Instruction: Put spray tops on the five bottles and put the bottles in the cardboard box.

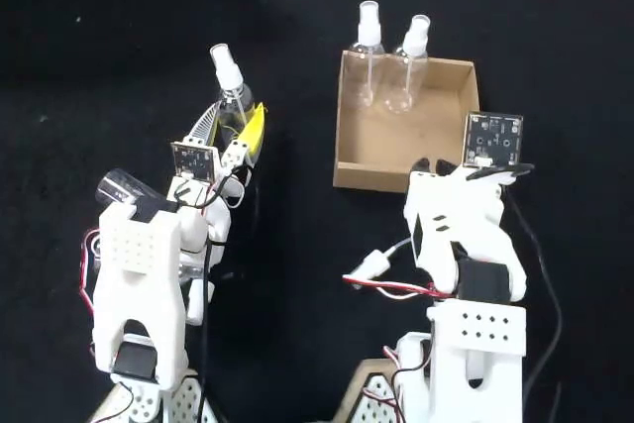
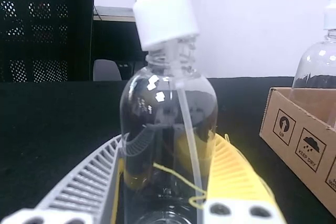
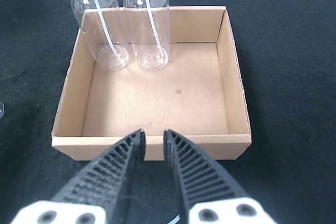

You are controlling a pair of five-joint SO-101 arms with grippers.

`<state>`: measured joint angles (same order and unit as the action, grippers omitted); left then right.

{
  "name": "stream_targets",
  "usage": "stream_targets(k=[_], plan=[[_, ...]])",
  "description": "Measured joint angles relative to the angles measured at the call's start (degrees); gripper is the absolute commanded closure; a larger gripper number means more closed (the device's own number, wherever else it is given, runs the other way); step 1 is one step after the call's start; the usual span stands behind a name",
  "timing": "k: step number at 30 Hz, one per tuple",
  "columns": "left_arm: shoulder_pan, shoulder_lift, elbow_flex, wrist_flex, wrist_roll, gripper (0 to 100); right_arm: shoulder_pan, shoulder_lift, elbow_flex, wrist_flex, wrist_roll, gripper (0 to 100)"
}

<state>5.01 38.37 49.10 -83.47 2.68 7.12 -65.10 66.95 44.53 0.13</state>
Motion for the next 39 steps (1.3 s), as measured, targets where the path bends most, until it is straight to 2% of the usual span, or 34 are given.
stream_targets(k=[4, 10, 39], plan=[[0.0, 0.0, 0.0, -0.2, 0.0, 95, 0.0, 0.0, 0.0, 0.0, 0.0, 95.6], [0.0, 0.0, 0.0, -0.3, 0.0, 77, 0.0, 0.0, 0.0, 0.0, 0.0, 95.6], [0.3, 0.0, 1.8, -0.4, 0.0, 75, 0.0, 0.0, 0.0, 0.0, 0.0, 95.6]])
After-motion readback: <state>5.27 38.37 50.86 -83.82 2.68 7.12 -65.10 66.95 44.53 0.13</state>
